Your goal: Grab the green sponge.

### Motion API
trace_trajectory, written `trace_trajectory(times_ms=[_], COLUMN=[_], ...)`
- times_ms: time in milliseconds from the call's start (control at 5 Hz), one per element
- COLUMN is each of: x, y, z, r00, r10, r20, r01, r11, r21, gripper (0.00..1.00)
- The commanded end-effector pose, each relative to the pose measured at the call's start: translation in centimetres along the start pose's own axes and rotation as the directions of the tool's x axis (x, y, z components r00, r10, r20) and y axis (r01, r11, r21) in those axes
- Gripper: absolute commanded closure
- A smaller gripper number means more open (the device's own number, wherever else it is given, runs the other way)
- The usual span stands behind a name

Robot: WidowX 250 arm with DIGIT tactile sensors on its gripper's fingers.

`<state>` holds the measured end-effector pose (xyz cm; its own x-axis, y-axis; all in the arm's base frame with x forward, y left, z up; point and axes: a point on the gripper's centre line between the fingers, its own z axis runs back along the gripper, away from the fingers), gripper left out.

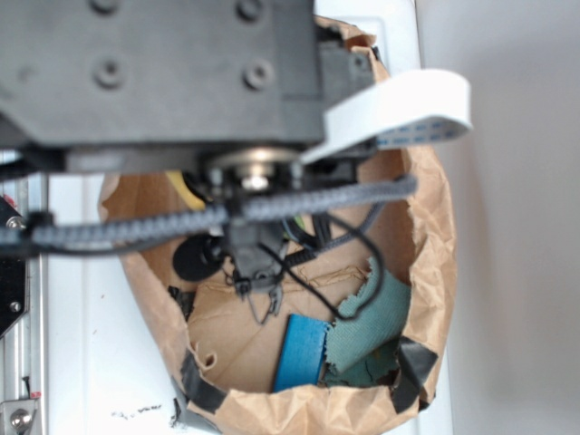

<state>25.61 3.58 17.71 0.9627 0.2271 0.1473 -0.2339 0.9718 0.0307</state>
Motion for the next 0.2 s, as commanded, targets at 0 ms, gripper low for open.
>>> trace_trajectory(times_ms=[0], x=[1.33], y=[1.26], z=[1.35], r00=[0.997], r10=[-0.005], r20=[0.075], r01=[0.007], r11=[1.000], r21=[-0.023], gripper=[1.00])
